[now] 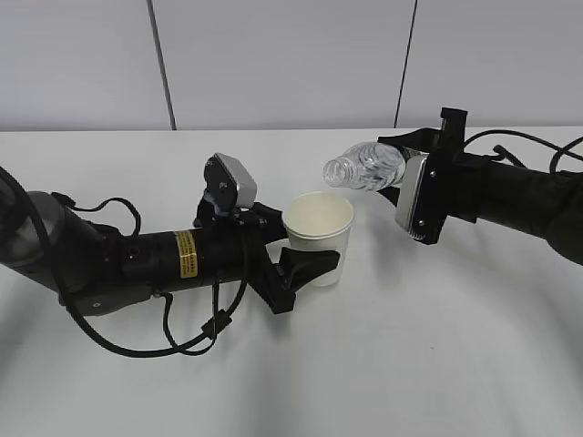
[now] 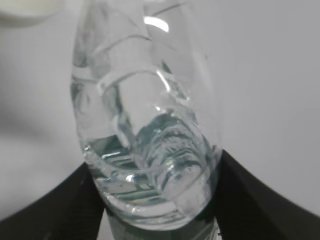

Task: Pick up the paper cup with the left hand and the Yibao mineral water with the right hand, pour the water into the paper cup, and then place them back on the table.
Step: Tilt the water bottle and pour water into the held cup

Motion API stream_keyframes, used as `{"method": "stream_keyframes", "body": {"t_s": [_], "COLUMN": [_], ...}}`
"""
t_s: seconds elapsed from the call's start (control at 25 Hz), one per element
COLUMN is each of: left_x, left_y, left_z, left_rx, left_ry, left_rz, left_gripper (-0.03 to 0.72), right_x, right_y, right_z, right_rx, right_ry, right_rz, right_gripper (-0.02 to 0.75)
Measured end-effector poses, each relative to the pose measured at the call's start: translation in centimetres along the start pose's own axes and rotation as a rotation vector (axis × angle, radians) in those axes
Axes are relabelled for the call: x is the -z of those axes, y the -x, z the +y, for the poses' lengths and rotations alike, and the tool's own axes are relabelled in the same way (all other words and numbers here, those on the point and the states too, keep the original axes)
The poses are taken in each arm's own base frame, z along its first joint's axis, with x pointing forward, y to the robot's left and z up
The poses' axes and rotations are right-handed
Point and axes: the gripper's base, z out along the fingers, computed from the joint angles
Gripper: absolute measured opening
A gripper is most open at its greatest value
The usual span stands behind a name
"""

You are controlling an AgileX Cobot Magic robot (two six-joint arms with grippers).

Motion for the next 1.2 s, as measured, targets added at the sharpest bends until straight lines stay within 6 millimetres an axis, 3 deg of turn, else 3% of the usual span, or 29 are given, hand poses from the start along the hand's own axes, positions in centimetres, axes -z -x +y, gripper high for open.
{"method": "stream_keyframes", "body": {"t_s": [1.2], "left_x": [0.0], "left_y": [-0.01], "left_z": [0.09], "left_rx": [0.008], "left_ry": [0.01], "left_rz": [0.001], "left_gripper": [0.459], "right_x": [0.01], "right_y": [0.0], "right_z": [-0.5], "right_rx": [0.141], "right_ry": [-0.055], "right_rz": [0.004], "right_gripper": [0.449]}}
